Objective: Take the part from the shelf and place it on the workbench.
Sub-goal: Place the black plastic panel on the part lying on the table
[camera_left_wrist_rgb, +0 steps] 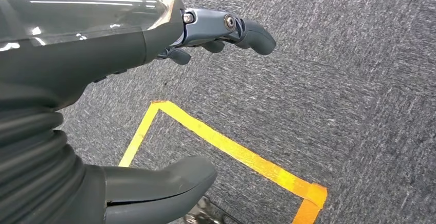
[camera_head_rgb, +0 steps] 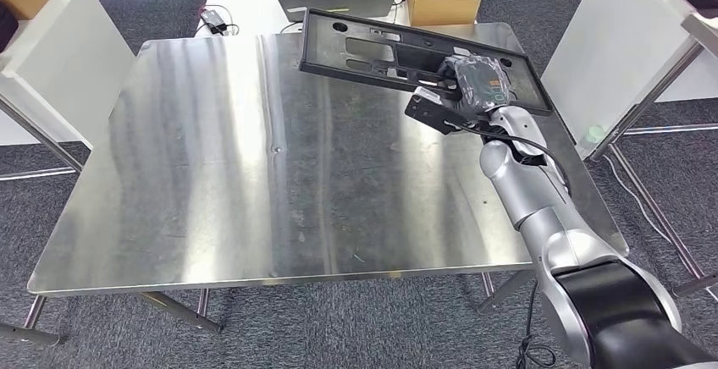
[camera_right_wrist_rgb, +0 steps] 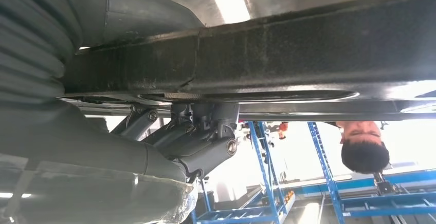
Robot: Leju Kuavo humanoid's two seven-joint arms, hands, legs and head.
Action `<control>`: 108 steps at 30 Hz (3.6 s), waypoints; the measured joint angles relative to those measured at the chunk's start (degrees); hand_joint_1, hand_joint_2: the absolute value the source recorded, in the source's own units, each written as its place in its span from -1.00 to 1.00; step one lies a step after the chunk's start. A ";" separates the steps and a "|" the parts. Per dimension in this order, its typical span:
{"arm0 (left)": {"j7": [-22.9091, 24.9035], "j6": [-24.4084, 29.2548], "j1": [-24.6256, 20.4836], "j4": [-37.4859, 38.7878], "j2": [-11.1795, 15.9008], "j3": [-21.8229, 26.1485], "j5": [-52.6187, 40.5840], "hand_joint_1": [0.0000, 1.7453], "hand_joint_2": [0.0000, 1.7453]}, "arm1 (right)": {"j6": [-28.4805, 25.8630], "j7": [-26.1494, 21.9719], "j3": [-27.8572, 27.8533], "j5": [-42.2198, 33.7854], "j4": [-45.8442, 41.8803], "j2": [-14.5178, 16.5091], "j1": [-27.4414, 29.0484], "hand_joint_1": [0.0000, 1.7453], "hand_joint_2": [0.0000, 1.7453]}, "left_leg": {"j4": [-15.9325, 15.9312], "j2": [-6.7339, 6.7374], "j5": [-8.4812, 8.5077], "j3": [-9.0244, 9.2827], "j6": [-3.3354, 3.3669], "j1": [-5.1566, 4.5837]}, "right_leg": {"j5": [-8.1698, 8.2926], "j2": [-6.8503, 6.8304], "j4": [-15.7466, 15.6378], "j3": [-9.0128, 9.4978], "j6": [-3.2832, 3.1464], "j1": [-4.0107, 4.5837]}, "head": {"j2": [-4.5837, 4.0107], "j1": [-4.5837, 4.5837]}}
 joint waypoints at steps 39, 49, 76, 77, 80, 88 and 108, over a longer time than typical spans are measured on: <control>-7.74 -5.55 -2.31 0.00 -0.29 -1.02 -3.73 -1.00 -1.00 | -0.38 18.39 13.11 23.52 27.73 8.47 0.51 -1.00 -1.00 | -12.91 0.16 5.67 6.86 2.28 -1.55 | -0.99 -0.13 -1.06 1.80 1.76 0.54 | 0.00 0.21; -6.64 -6.65 -2.68 0.00 -0.26 -1.57 -5.02 -1.00 -1.00 | -4.66 16.96 10.33 25.27 27.59 7.31 1.88 -1.00 -1.00 | -12.91 0.18 5.67 6.96 2.28 -1.52 | -0.99 -0.12 -1.07 1.90 1.76 0.54 | 0.00 0.20; -8.86 -3.03 -1.98 -0.02 -0.48 0.58 -4.07 -1.00 -1.00 | -21.59 -25.18 -19.15 -2.98 -53.86 16.83 39.46 -1.00 -1.00 | -12.94 -0.23 5.45 6.82 2.17 -1.52 | -1.32 -0.33 -1.07 1.91 2.01 0.55 | 0.00 0.21; -9.14 -2.70 -1.82 -0.02 -0.48 1.01 -3.59 -1.00 -1.00 | -21.59 -25.28 -18.76 -3.60 -56.72 17.20 40.89 -1.00 -1.00 | -12.94 -0.23 5.43 6.83 2.18 -1.52 | -1.32 -0.32 -1.07 1.91 2.01 0.55 | 0.00 0.21; -8.81 -1.14 -1.49 -0.02 -0.49 2.33 -2.72 -1.00 -1.00 | -21.59 -25.49 -16.69 -6.31 -62.47 18.01 44.57 -1.00 -1.00 | -12.94 -0.21 5.39 6.86 2.19 -1.53 | -1.33 -0.30 -1.09 1.91 2.02 0.54 | 0.00 0.20; -1.59 4.14 -0.99 -0.02 -0.92 4.85 -2.48 -1.00 -1.00 | -21.51 -25.53 -11.11 -23.11 -65.87 18.79 53.32 -1.00 -1.00 | -14.21 0.15 6.64 7.38 3.89 -1.02 | -7.05 -0.18 7.71 -1.10 1.52 0.30 | 0.00 0.31; -0.36 5.78 -0.62 -0.31 -1.34 8.95 0.18 -1.00 -1.00 | -21.43 -25.53 -10.93 -22.84 -63.64 19.98 66.16 -1.00 -1.00 | 0.77 0.17 -2.91 4.44 0.31 0.12 | -3.60 -0.31 0.48 3.46 0.35 -0.20 | 0.00 0.29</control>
